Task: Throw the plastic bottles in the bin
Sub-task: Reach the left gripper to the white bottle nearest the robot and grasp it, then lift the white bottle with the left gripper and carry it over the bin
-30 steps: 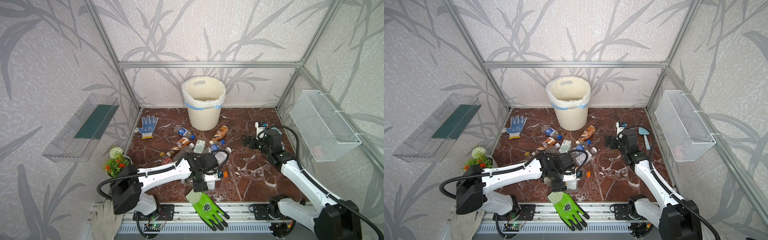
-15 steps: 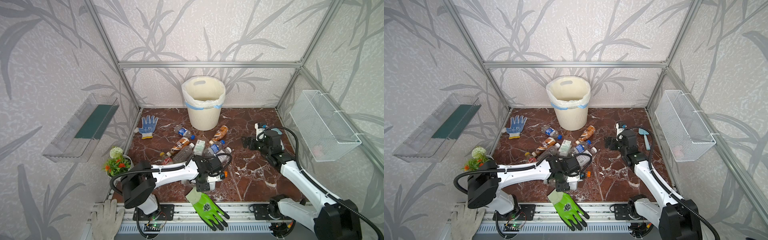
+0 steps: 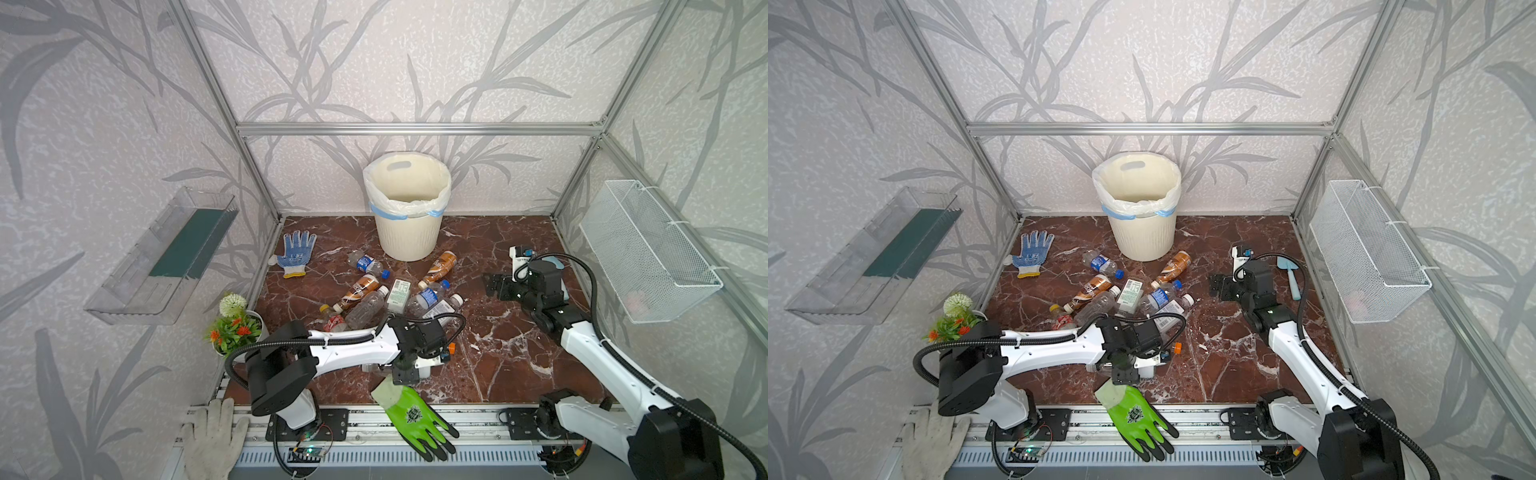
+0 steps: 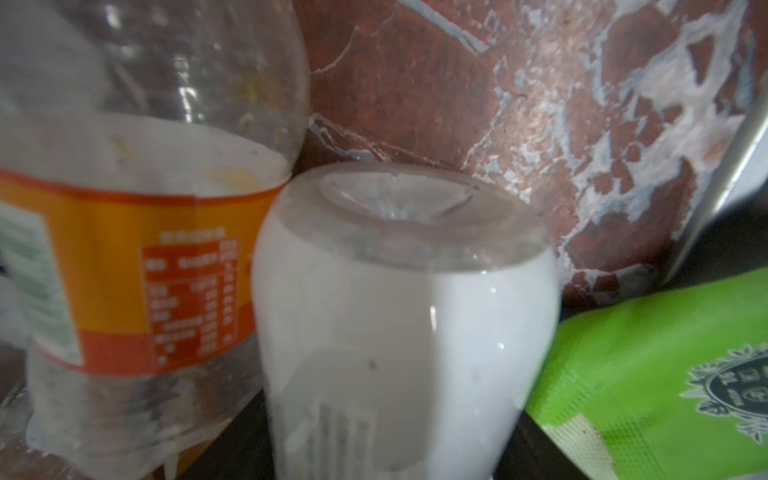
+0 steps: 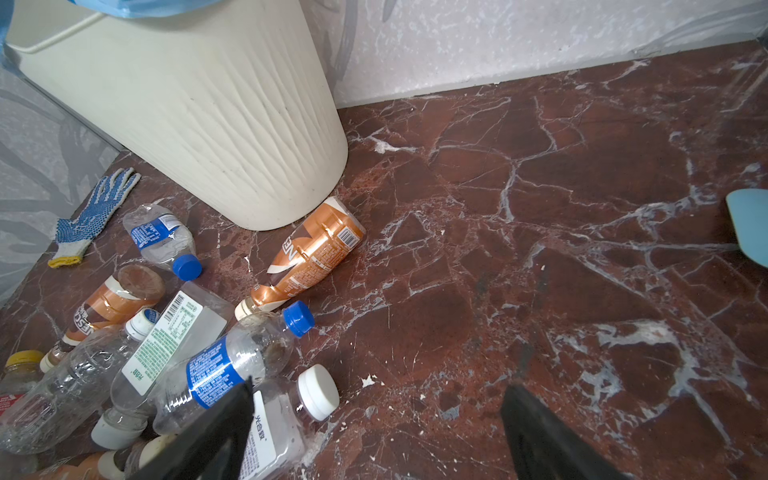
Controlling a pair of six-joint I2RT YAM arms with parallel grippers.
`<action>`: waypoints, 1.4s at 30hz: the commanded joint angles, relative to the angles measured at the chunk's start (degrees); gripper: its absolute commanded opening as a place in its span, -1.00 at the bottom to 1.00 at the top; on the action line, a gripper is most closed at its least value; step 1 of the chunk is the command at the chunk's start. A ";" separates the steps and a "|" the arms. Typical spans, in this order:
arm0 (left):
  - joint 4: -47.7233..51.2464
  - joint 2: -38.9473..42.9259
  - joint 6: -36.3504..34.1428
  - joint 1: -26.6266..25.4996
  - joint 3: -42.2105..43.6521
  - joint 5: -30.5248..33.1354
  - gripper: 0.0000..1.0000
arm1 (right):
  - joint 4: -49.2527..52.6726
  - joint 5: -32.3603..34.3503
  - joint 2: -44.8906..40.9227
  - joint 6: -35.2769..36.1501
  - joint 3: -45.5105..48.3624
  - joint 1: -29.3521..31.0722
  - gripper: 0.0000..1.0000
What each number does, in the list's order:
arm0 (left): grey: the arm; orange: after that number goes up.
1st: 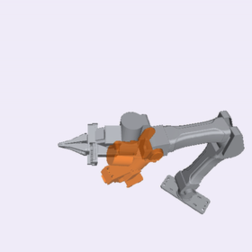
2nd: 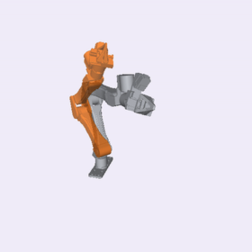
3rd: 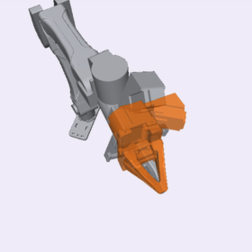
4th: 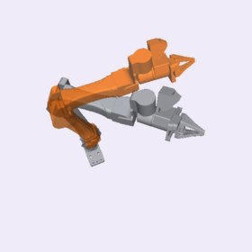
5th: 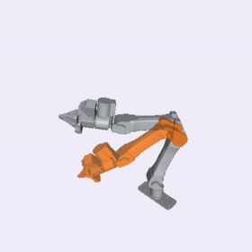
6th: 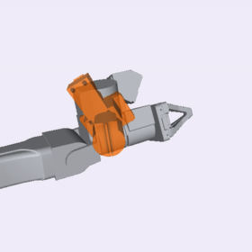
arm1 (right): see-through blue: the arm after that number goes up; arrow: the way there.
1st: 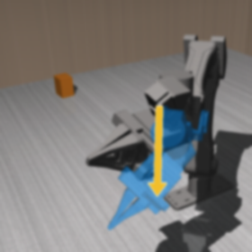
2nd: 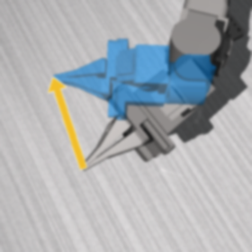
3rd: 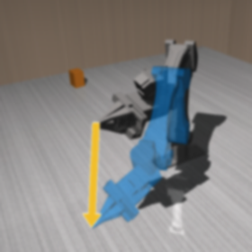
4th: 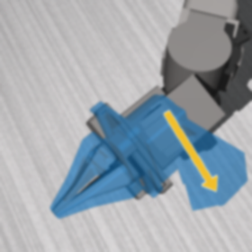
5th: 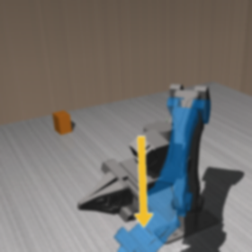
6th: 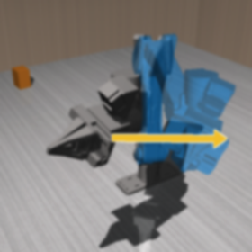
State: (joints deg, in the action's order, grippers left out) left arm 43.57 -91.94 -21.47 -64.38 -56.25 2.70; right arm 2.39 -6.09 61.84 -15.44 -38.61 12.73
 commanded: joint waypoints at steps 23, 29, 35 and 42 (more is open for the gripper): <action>-5.09 21.99 8.20 0.08 -3.19 15.06 0.17 | 0.37 -1.21 -0.01 -1.00 -1.83 -0.15 0.86; -34.64 35.39 4.47 1.32 3.75 29.01 0.13 | 0.95 -2.30 0.90 -0.73 -4.34 -0.16 0.86; -59.83 40.53 -2.24 6.48 5.23 24.13 0.13 | 1.65 -4.01 1.16 -0.63 -7.10 -0.16 0.84; -68.53 35.48 -5.63 14.00 -5.74 5.25 0.13 | 2.45 -4.63 1.09 -0.91 -9.79 0.36 0.84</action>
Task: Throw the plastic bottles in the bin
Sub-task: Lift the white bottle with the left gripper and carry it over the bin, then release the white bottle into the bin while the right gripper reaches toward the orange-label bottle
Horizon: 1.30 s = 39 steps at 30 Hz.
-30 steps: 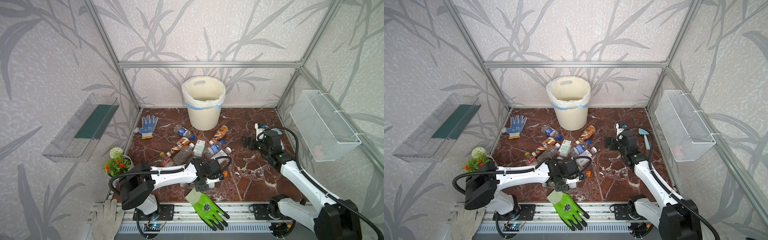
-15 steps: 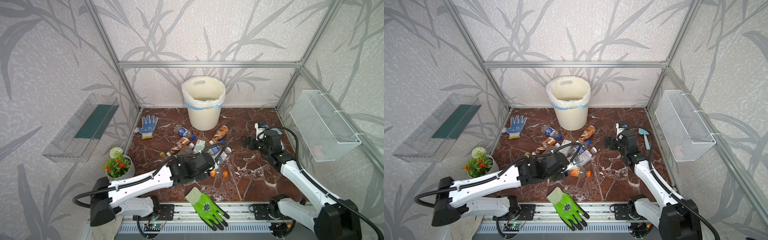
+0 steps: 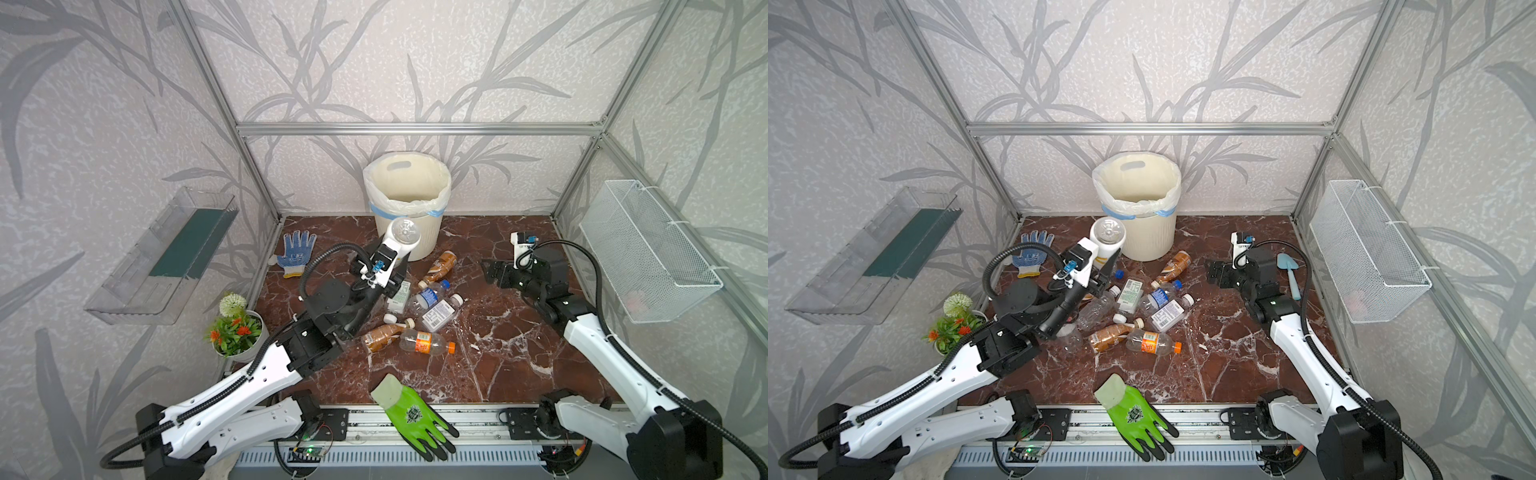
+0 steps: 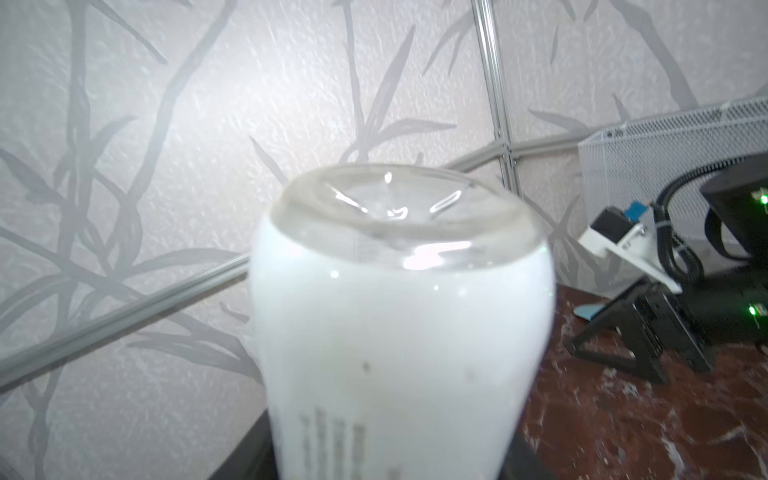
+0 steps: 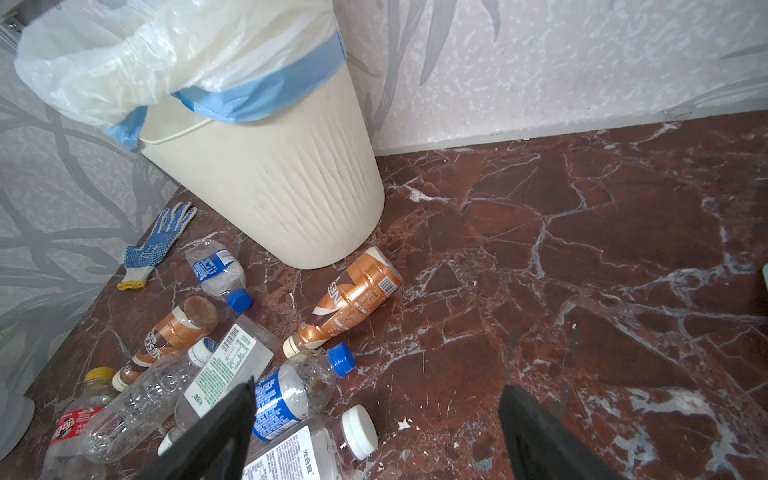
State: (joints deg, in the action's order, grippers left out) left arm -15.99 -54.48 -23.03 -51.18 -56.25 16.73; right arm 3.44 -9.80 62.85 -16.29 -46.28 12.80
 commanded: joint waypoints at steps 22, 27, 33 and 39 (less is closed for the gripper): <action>35.41 -71.96 25.28 28.09 -105.02 -18.46 0.44 | -2.92 -1.04 -0.61 -2.95 1.74 2.93 0.81; 50.46 -71.74 26.02 28.52 -111.44 -29.69 0.98 | -0.97 -0.44 -1.92 -1.52 2.15 3.73 0.82; 34.28 -50.28 18.15 25.19 -80.77 -31.10 0.98 | -0.09 -0.82 -0.13 -0.36 0.84 4.27 0.82; 37.68 -36.94 14.30 25.19 -67.00 -26.06 0.99 | 3.11 -3.46 2.06 4.09 -0.79 6.63 0.82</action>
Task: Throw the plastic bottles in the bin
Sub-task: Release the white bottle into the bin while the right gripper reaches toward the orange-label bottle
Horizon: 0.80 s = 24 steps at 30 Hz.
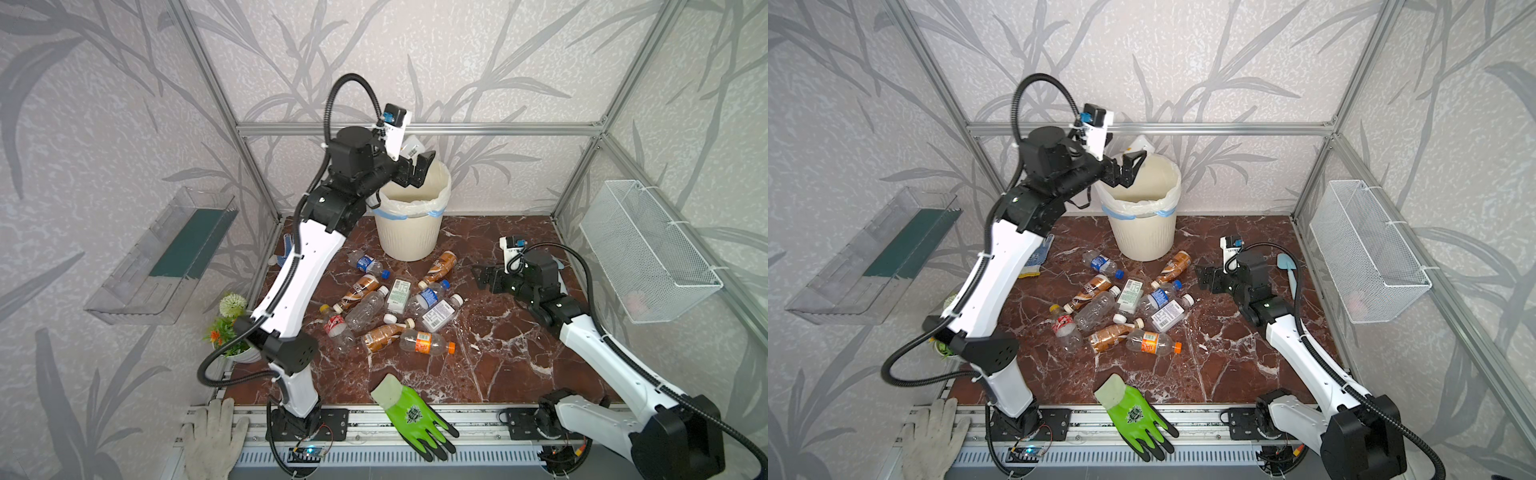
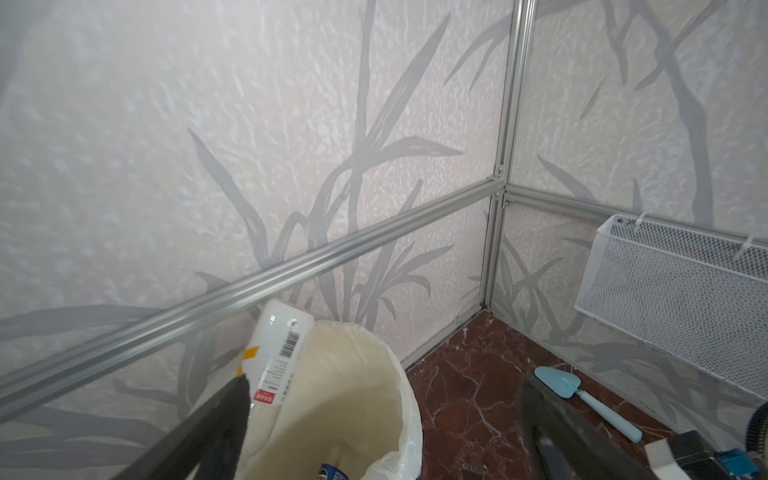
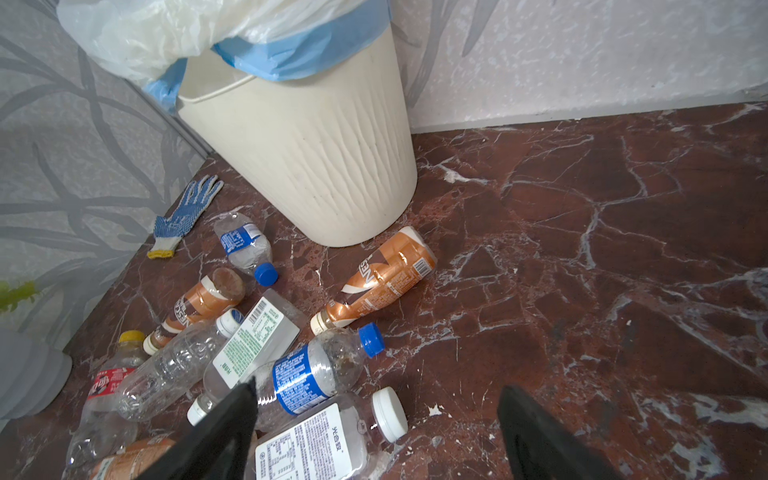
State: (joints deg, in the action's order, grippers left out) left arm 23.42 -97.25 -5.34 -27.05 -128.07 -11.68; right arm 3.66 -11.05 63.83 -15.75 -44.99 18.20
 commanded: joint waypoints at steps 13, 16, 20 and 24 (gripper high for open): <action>-6.10 35.06 -3.62 3.50 51.87 22.97 0.98 | 22.11 -5.60 4.54 21.47 -9.19 17.26 0.83; -5.97 38.57 -3.61 4.72 58.74 24.42 0.98 | 27.29 -5.96 7.27 25.77 -11.64 22.91 0.83; -9.31 42.69 -2.05 6.44 68.39 22.76 0.98 | 31.90 -4.17 12.77 28.60 -14.35 28.28 0.80; -13.42 44.98 0.30 7.54 76.67 21.60 0.98 | 33.80 -1.22 19.18 30.54 -17.44 33.25 0.75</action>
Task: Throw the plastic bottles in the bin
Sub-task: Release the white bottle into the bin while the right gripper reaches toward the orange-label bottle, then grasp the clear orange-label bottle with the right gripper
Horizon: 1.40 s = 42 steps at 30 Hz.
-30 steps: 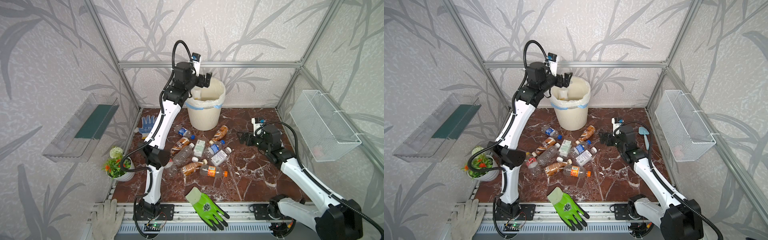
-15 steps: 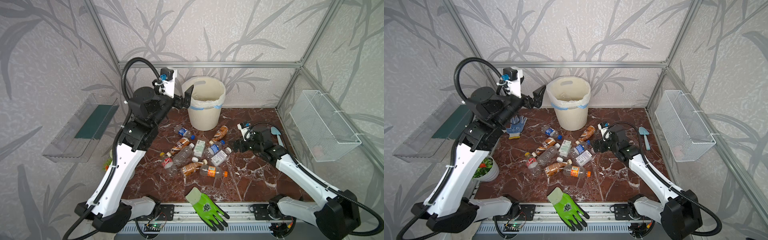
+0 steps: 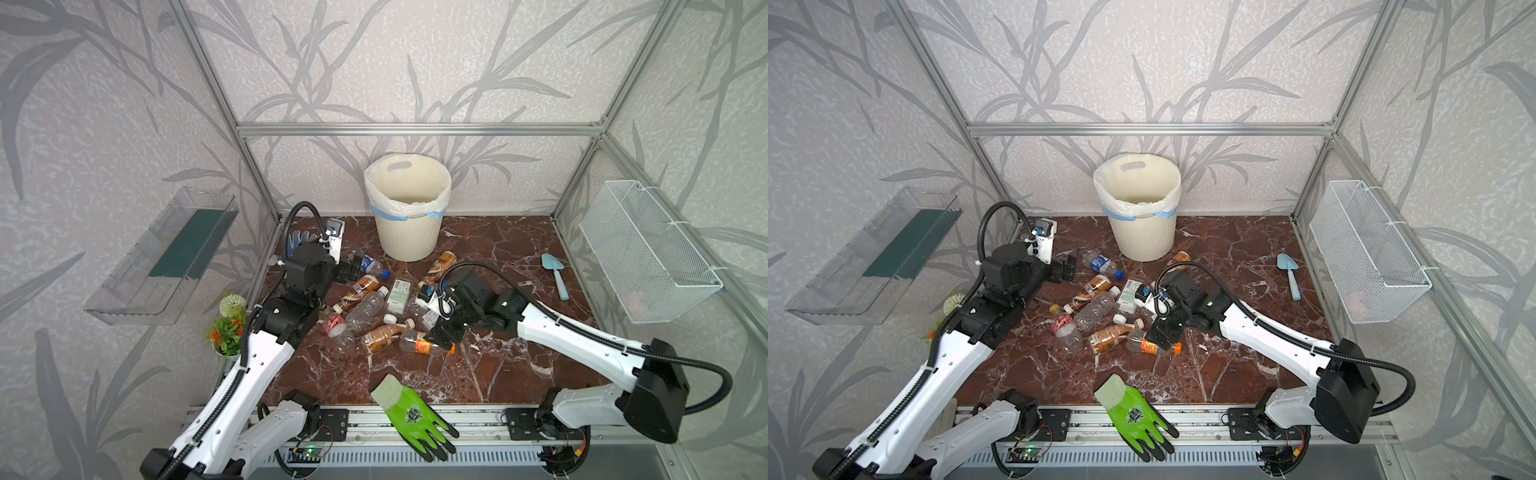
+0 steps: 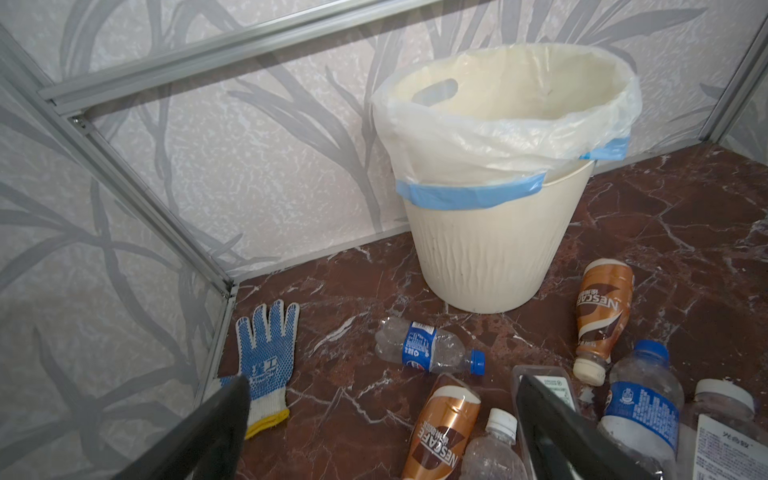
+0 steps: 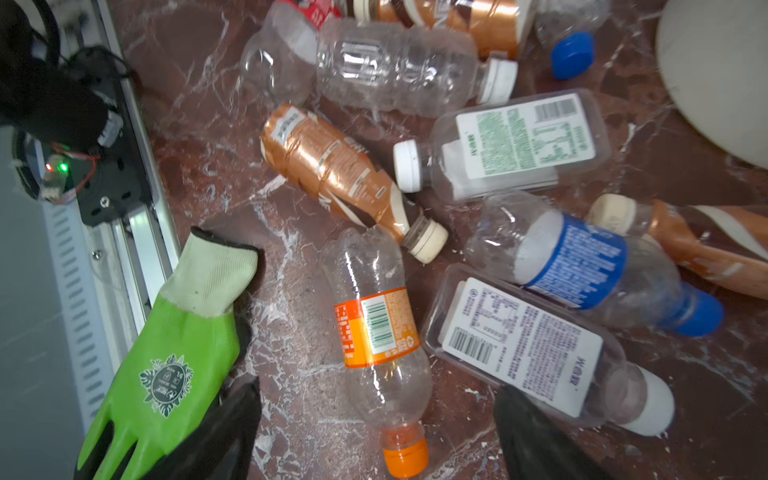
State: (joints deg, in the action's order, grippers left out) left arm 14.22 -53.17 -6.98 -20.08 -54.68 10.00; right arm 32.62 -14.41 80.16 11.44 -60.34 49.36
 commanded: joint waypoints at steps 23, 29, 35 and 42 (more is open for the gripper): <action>-0.68 -4.04 3.68 0.65 2.89 -4.96 0.91 | -1.53 16.60 22.79 7.29 -6.36 8.64 0.65; -0.60 -4.22 3.64 0.65 2.78 -4.73 0.91 | -3.64 19.31 23.49 7.37 -5.49 8.92 0.50; -0.52 -3.86 3.55 0.63 2.88 -4.63 0.91 | -5.63 19.60 20.05 6.48 -3.92 8.97 0.20; -0.59 -4.14 3.82 0.61 2.78 -5.42 0.90 | -6.55 21.34 11.78 3.87 -3.16 8.96 0.02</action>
State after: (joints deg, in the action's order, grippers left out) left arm 13.61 -57.12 -3.84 -19.68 -50.41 5.30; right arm 27.42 5.23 96.31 16.95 -63.61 57.93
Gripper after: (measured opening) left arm 0.951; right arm 0.549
